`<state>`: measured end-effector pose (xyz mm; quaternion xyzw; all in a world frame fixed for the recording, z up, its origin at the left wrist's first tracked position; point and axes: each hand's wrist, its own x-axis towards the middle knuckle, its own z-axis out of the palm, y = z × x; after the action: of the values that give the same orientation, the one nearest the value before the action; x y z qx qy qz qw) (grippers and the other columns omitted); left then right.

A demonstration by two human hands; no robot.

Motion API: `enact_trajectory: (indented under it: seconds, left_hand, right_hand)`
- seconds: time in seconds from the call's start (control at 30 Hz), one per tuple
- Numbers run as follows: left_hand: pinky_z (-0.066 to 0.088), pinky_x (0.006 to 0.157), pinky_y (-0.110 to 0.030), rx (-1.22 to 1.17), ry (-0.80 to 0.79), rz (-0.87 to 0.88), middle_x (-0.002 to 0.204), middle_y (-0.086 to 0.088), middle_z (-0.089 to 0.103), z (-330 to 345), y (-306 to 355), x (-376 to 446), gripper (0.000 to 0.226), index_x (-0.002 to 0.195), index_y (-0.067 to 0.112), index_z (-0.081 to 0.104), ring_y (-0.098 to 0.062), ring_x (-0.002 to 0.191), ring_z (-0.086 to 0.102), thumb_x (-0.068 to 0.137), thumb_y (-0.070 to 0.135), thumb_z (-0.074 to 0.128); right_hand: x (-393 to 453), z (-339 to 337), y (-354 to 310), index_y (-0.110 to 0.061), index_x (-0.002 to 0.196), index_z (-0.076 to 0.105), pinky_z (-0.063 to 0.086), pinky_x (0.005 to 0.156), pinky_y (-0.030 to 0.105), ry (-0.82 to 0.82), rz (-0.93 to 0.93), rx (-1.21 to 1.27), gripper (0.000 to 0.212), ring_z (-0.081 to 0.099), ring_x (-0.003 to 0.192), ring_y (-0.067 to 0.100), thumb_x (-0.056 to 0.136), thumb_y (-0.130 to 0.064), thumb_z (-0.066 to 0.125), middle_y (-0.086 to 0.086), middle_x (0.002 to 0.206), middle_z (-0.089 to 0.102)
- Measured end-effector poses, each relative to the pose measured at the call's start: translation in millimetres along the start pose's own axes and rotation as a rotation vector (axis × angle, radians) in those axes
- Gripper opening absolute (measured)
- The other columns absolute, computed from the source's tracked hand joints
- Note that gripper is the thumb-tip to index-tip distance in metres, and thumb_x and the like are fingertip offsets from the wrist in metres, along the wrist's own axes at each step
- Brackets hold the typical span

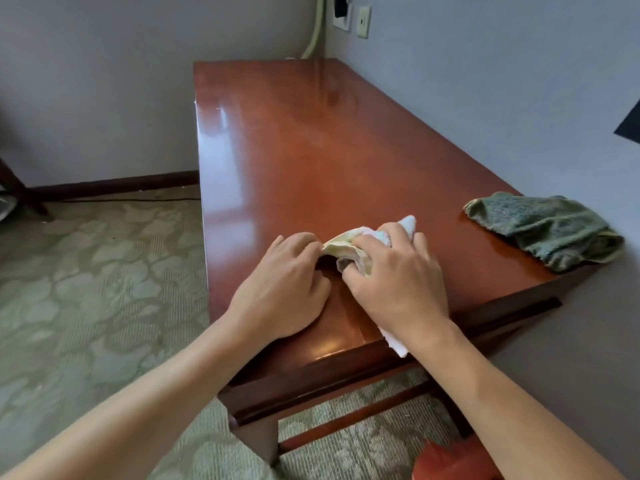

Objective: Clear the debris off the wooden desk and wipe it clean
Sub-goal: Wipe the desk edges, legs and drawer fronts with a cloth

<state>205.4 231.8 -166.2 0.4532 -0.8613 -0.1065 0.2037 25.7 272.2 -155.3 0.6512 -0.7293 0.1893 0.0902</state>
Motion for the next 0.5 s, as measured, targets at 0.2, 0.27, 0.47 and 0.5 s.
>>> enact_trajectory:
  seconds: [0.2,0.27,0.47,0.5]
  left_hand:
    - [0.030,0.117,-0.052,0.152,0.044,0.055,0.138,-0.007,0.054,12,9,-4,0.057,0.137,0.012,0.053,-0.030,0.134,0.046,0.095,0.047,0.035]
    - [0.024,0.122,-0.056,0.133,0.044,0.050,0.150,-0.011,0.050,16,9,-4,0.065,0.146,0.010,0.047,-0.034,0.143,0.040,0.096,0.048,0.034]
    - [0.042,0.115,-0.054,0.019,-0.091,0.116,0.144,-0.024,0.055,16,-3,5,0.067,0.149,-0.004,0.044,-0.047,0.137,0.048,0.091,0.029,0.041]
    - [0.043,0.114,-0.053,-0.003,-0.123,0.129,0.140,-0.023,0.057,13,-6,7,0.064,0.146,-0.004,0.047,-0.046,0.135,0.050,0.089,0.024,0.042]
  right_hand:
    - [-5,6,5,-0.032,0.130,0.062,0.045,0.105,0.051,0.115,0.054,-0.054,0.047,0.041,0.133,0.035,0.087,-0.049,0.061,0.006,0.141,0.051]
    - [-6,6,6,-0.029,0.131,0.062,0.050,0.102,0.047,0.096,0.097,-0.045,0.049,0.044,0.132,0.029,0.088,-0.050,0.054,0.001,0.134,0.057]
    - [5,11,-5,-0.030,0.121,0.069,0.053,0.085,0.037,0.081,0.247,-0.078,0.045,0.051,0.113,0.023,0.087,-0.047,0.044,-0.006,0.115,0.063]
    - [6,9,-9,-0.027,0.119,0.070,0.054,0.083,0.039,0.078,0.278,-0.135,0.044,0.052,0.109,0.026,0.087,-0.045,0.046,-0.003,0.113,0.063]
